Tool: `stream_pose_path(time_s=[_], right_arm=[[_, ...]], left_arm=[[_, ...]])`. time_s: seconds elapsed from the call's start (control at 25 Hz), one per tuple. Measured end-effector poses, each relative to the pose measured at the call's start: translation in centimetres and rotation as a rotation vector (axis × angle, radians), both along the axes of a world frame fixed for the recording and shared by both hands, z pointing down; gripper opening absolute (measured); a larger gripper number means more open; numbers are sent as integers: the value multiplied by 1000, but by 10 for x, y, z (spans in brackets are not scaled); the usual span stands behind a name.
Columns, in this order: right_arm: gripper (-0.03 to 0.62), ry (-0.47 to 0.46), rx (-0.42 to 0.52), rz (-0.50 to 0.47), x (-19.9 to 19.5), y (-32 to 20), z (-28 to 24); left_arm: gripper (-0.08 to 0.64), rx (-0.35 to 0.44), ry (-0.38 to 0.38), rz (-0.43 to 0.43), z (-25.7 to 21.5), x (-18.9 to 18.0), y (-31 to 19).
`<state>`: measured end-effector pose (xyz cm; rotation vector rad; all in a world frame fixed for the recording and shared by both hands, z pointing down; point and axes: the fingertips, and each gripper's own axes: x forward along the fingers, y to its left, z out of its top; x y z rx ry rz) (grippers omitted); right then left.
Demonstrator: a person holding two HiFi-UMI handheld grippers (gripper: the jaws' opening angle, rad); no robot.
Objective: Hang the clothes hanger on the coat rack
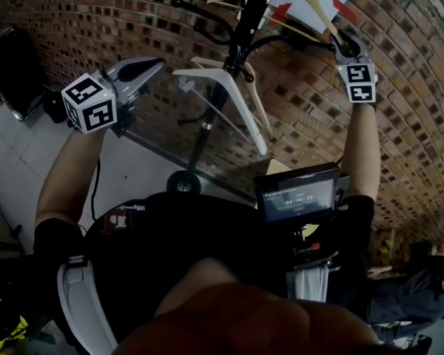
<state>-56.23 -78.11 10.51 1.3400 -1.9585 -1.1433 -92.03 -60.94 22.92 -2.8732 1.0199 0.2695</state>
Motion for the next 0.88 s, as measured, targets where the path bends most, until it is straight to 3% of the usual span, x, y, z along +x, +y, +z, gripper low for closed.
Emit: stream_pose_path(time_s=[0.44,0.88], right_arm=[[110,-15,-37,-57,-32,-2,58],[110,-27,38,27,-36,-3,77]], left_arm=[[-6,-20,11,0,8,-5,1],[-6,-41,27,-4,20,-13,4]])
